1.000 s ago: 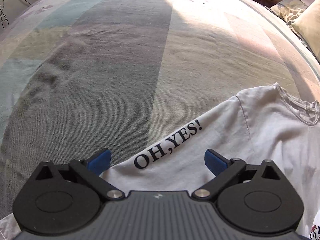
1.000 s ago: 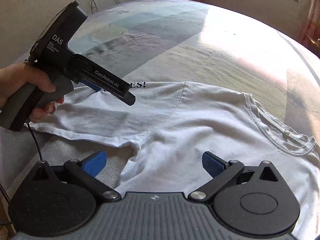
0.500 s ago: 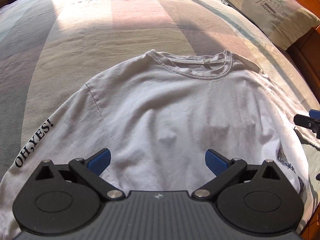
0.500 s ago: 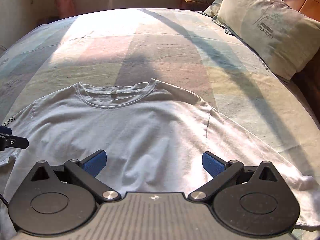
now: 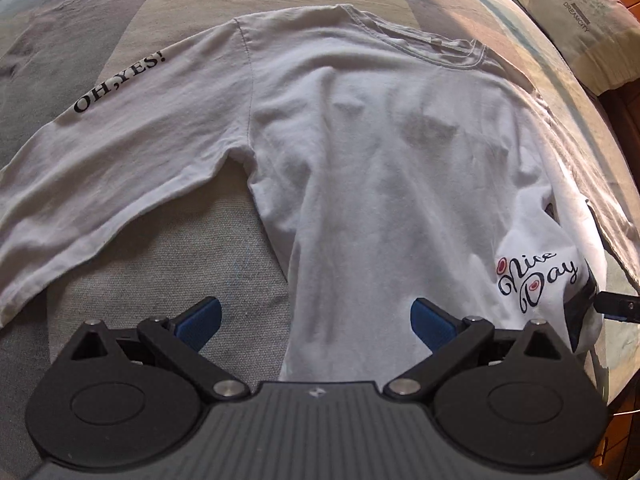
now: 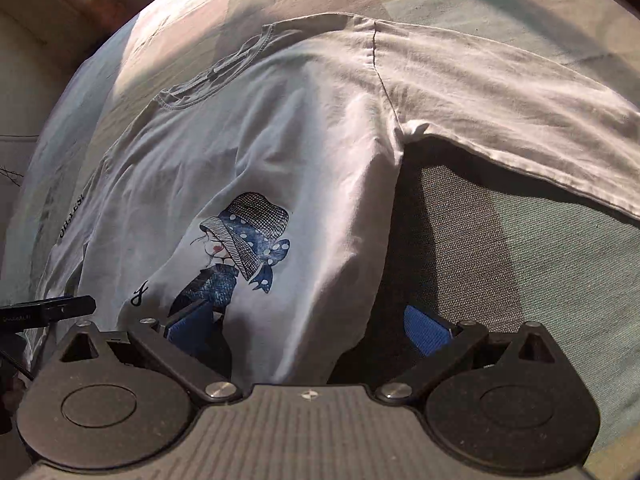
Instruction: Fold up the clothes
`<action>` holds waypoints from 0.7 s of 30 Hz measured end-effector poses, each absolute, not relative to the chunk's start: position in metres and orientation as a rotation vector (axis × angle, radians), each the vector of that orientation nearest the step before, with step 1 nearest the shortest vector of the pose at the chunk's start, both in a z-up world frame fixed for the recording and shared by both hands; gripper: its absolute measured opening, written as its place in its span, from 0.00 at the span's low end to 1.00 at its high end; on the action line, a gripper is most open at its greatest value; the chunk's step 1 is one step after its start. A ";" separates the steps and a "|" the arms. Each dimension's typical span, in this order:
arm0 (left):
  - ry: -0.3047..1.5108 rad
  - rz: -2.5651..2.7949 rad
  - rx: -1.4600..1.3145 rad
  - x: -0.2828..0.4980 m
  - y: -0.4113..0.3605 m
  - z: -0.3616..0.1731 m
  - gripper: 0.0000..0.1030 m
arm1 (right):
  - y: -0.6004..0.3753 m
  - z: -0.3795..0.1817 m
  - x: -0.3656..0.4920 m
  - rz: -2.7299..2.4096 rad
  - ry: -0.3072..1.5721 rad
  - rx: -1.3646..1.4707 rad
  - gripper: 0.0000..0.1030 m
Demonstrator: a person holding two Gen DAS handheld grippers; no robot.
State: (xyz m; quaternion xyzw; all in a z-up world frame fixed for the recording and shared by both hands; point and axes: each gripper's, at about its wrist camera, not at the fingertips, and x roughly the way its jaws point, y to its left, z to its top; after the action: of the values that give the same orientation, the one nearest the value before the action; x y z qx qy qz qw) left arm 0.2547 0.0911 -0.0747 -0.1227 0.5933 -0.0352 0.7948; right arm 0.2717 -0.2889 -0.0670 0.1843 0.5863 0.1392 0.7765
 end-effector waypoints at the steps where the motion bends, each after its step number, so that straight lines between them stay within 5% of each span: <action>1: 1.287 -0.066 -0.300 0.249 0.093 -0.080 0.97 | -0.292 -0.074 0.269 0.320 1.288 0.445 1.00; 14: 1.309 -0.217 -0.641 0.237 0.098 -0.100 0.99 | -0.302 -0.112 0.317 0.501 1.234 0.815 1.00; 21: 1.335 -0.288 -0.773 0.223 0.098 -0.106 0.99 | -0.300 -0.129 0.272 0.566 1.369 0.978 1.00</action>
State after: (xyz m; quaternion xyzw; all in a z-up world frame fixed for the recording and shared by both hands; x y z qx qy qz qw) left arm 0.2231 0.0981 -0.1057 -0.3482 0.6011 -0.1297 0.7075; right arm 0.2724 -0.2997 -0.1286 0.4273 0.5981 0.2475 0.6312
